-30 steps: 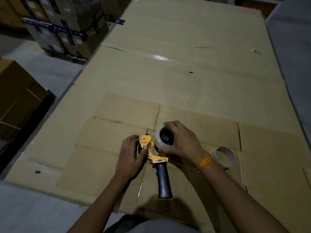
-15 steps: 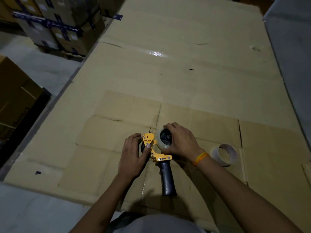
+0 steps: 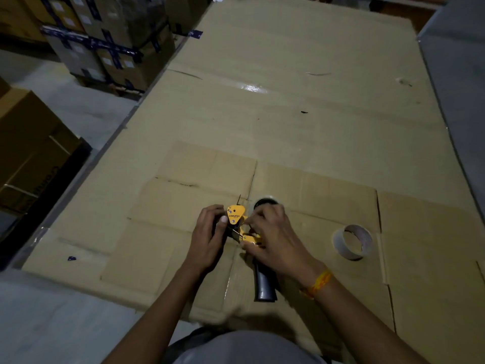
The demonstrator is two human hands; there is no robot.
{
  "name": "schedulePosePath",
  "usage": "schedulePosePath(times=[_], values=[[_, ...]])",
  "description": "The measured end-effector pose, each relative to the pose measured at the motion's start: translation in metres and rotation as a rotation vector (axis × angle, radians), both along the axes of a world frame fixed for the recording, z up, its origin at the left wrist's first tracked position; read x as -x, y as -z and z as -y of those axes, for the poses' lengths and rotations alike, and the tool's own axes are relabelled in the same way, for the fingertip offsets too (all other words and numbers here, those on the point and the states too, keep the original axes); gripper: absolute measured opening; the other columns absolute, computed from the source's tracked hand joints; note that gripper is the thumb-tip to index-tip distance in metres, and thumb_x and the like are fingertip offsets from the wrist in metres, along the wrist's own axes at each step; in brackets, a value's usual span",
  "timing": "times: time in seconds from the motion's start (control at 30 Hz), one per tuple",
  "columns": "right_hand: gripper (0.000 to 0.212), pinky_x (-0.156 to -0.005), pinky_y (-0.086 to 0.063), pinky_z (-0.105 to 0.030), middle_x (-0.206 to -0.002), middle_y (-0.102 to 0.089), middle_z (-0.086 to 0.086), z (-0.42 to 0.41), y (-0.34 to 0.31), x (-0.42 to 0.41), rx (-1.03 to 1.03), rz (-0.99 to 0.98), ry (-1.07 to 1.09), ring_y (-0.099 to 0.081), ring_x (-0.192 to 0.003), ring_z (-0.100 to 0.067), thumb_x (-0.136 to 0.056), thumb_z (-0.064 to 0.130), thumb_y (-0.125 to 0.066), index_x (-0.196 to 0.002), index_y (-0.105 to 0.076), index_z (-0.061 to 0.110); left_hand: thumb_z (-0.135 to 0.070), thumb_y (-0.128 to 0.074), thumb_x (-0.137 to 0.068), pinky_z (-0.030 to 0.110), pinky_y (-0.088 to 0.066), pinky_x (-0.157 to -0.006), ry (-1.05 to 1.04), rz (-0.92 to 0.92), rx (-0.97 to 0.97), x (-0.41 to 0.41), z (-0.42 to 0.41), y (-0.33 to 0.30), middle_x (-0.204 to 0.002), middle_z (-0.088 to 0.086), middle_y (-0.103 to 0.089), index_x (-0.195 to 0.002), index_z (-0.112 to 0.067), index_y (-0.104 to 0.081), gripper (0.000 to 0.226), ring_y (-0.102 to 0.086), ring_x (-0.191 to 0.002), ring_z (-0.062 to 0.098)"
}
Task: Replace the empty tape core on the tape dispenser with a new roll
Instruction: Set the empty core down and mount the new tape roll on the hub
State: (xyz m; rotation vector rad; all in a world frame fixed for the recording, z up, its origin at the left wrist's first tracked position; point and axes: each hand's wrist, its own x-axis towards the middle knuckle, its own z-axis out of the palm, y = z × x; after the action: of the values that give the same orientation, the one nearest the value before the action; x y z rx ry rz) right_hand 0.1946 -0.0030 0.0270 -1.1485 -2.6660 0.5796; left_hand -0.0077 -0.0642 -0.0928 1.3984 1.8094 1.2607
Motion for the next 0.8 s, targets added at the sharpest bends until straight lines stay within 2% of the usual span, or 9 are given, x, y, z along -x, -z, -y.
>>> schedulePosePath(times=[0.07, 0.27, 0.33, 0.4, 0.5, 0.6, 0.67, 0.73, 0.8], values=[[0.047, -0.109, -0.043, -0.036, -0.136, -0.049, -0.002, 0.013, 0.013, 0.007, 0.041, 0.044, -0.044, -0.040, -0.128, -0.023, -0.093, 0.036, -0.078, -0.133, -0.063, 0.015, -0.041, -0.047, -0.115, 0.038, -0.055, -0.107, 0.012, 0.011, -0.018, 0.003, 0.001, -0.002, -0.137, -0.010, -0.061, -0.128, -0.026, -0.068, 0.029, -0.062, -0.133, 0.014], [0.029, -0.103, -0.043, -0.039, -0.131, -0.052, -0.004, 0.022, 0.030, 0.007, 0.107, -0.102, -0.074, -0.042, -0.123, -0.024, -0.096, 0.015, -0.077, -0.123, -0.069, 0.016, -0.035, -0.054, -0.114, 0.012, -0.048, -0.103, 0.055, 0.065, 0.000, 0.006, 0.002, -0.011, -0.141, -0.007, -0.060, -0.132, -0.023, -0.067, 0.026, -0.062, -0.132, 0.007], [0.026, -0.101, -0.044, -0.040, -0.130, -0.053, -0.004, 0.021, 0.034, 0.006, 0.090, -0.104, -0.121, -0.044, -0.122, -0.024, -0.096, 0.013, -0.077, -0.120, -0.070, 0.016, -0.037, -0.054, -0.113, 0.012, -0.049, -0.102, 0.044, 0.084, 0.000, 0.005, 0.002, -0.013, -0.141, -0.006, -0.060, -0.133, -0.021, -0.066, 0.029, -0.063, -0.131, 0.006], [0.028, -0.100, -0.045, -0.035, -0.128, -0.054, -0.001, 0.017, 0.035, 0.004, 0.147, -0.156, -0.121, -0.044, -0.121, -0.020, -0.092, 0.020, -0.082, -0.118, -0.070, 0.017, -0.039, -0.054, -0.112, 0.017, -0.052, -0.104, 0.039, 0.096, -0.012, 0.005, 0.002, -0.014, -0.140, -0.005, -0.060, -0.134, -0.019, -0.065, 0.031, -0.063, -0.131, 0.007], [0.050, -0.100, -0.039, -0.019, -0.129, -0.052, 0.009, 0.010, 0.033, -0.003, 0.199, -0.250, -0.008, -0.043, -0.124, -0.010, -0.084, 0.047, -0.086, -0.124, -0.066, 0.026, -0.037, -0.052, -0.114, 0.025, -0.058, -0.102, 0.045, 0.104, -0.010, 0.005, 0.002, -0.012, -0.141, -0.006, -0.059, -0.135, -0.021, -0.064, 0.029, -0.065, -0.129, 0.009], [0.063, -0.100, -0.047, -0.026, -0.129, -0.053, 0.009, -0.006, 0.029, -0.012, 0.033, -0.331, 0.296, -0.043, -0.124, -0.013, -0.081, 0.058, -0.082, -0.130, -0.061, 0.026, -0.042, -0.050, -0.115, 0.020, -0.056, -0.101, 0.026, 0.081, -0.008, 0.004, 0.004, -0.010, -0.141, -0.010, -0.058, -0.135, -0.025, -0.064, 0.029, -0.064, -0.129, 0.007], [0.093, -0.106, -0.047, -0.035, -0.141, -0.050, 0.000, -0.021, 0.026, -0.015, 0.053, -0.192, 0.419, -0.040, -0.132, -0.022, -0.073, 0.068, -0.082, -0.147, -0.051, 0.020, -0.047, -0.048, -0.114, 0.016, -0.055, -0.101, 0.012, 0.075, -0.006, 0.002, 0.005, -0.009, -0.141, -0.014, -0.058, -0.135, -0.028, -0.063, 0.032, -0.063, -0.129, 0.003], [0.120, -0.112, -0.045, -0.042, -0.152, -0.046, -0.008, -0.034, 0.025, -0.017, 0.150, -0.022, 0.408, -0.038, -0.141, -0.028, -0.066, 0.075, -0.083, -0.159, -0.037, 0.013, -0.052, -0.048, -0.113, 0.019, -0.057, -0.100, 0.005, 0.088, 0.005, 0.002, 0.006, -0.009, -0.142, -0.014, -0.057, -0.137, -0.031, -0.060, 0.034, -0.064, -0.128, 0.002], [0.123, -0.110, -0.048, -0.043, -0.152, -0.050, -0.009, -0.045, 0.024, -0.018, 0.220, 0.055, 0.362, -0.045, -0.141, -0.030, -0.066, 0.073, -0.086, -0.160, -0.037, 0.012, -0.054, -0.050, -0.112, 0.024, -0.059, -0.100, -0.018, 0.116, 0.017, 0.001, 0.007, -0.010, -0.143, -0.015, -0.057, -0.139, -0.032, -0.059, 0.036, -0.064, -0.127, 0.002]])
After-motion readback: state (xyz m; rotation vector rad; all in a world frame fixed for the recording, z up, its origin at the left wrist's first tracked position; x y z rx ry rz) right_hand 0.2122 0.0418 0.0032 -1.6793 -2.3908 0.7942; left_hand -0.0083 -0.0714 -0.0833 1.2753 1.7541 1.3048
